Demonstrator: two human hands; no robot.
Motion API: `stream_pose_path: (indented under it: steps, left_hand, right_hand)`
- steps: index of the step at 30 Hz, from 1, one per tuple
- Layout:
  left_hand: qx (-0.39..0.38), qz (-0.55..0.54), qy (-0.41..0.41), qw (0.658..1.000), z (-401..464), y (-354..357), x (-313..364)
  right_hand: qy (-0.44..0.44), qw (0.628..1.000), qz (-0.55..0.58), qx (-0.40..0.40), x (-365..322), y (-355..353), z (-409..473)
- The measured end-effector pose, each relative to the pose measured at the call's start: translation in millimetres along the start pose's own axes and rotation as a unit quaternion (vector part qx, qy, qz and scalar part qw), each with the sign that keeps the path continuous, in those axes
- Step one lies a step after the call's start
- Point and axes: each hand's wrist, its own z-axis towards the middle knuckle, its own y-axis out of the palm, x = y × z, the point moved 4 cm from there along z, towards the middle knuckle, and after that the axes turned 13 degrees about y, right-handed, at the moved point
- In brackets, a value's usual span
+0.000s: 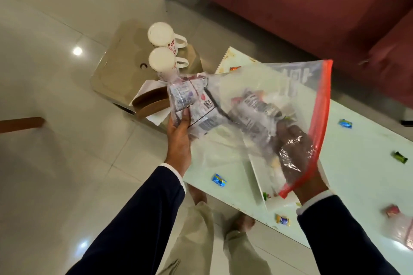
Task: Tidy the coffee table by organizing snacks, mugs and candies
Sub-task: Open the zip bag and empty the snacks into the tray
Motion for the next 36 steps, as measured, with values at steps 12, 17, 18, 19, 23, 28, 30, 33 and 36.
stream_pose_path:
  steps: [12,17,18,19,23,28,30,33,36]
  left_hand:
    - [0.044,0.037,0.004,0.998,5,-30,-9]
    - [0.047,0.012,-0.051,0.998,13,-45,-15]
    - [0.041,0.013,-0.06,0.997,14,-48,-15]
    - [0.033,0.017,-0.063,0.997,15,-50,-16]
    - [0.014,0.027,-0.059,0.998,17,-53,-19]
    - [0.012,0.027,-0.069,0.997,20,-50,-23]
    - [-0.001,0.027,-0.067,0.997,18,-43,-25]
    - [-0.016,0.023,-0.051,0.998,14,-33,-31]
    - [-0.026,0.024,-0.04,0.999,10,-26,-37]
  right_hand:
    - [0.074,0.991,0.037,0.105,-54,-128,64]
    - [0.069,0.97,-0.118,0.203,-72,-152,126]
    - [0.072,0.963,-0.16,0.203,-76,-145,136]
    - [0.077,0.956,-0.201,0.2,-79,-138,147]
    - [0.064,0.886,-0.408,0.21,-95,-109,178]
    - [0.021,0.833,-0.514,0.205,-104,-85,207]
    - [0.02,0.842,-0.504,0.192,-104,-79,218]
    - [0.019,0.861,-0.473,0.188,-102,-76,225]
    - [-0.008,0.916,-0.351,0.194,-103,-85,207]
